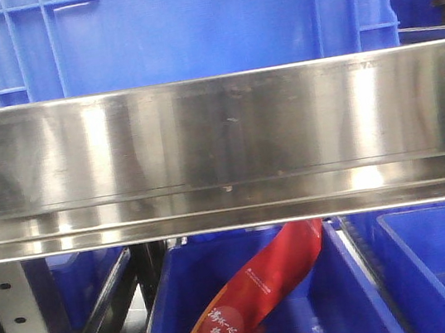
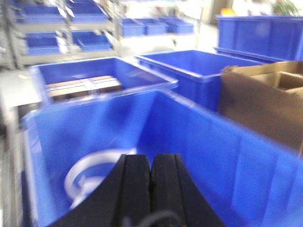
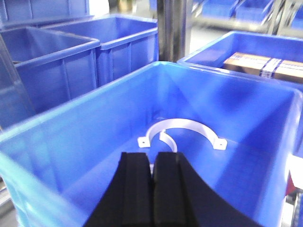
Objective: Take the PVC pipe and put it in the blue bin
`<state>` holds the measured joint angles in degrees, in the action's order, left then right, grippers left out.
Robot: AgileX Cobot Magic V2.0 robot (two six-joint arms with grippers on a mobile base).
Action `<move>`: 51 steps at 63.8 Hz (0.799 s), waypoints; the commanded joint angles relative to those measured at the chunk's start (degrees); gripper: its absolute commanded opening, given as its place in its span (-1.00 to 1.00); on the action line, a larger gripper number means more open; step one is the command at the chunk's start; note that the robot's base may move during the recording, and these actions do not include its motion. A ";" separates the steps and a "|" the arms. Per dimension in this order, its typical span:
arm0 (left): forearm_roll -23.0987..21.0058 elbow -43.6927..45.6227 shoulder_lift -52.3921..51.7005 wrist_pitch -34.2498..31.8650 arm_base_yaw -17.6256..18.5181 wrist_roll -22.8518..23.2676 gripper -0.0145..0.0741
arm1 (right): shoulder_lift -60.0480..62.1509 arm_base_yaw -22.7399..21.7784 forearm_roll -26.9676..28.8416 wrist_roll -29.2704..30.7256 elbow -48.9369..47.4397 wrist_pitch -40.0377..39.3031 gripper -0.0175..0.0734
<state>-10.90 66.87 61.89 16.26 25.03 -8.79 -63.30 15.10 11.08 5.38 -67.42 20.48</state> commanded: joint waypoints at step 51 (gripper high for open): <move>-0.32 -26.82 -24.91 -12.61 0.25 0.34 -0.92 | 17.18 -0.22 -0.23 0.17 22.58 -11.94 -0.98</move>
<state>-11.17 40.16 37.36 5.04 25.03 -8.79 -46.41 15.10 11.08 5.38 -44.95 10.03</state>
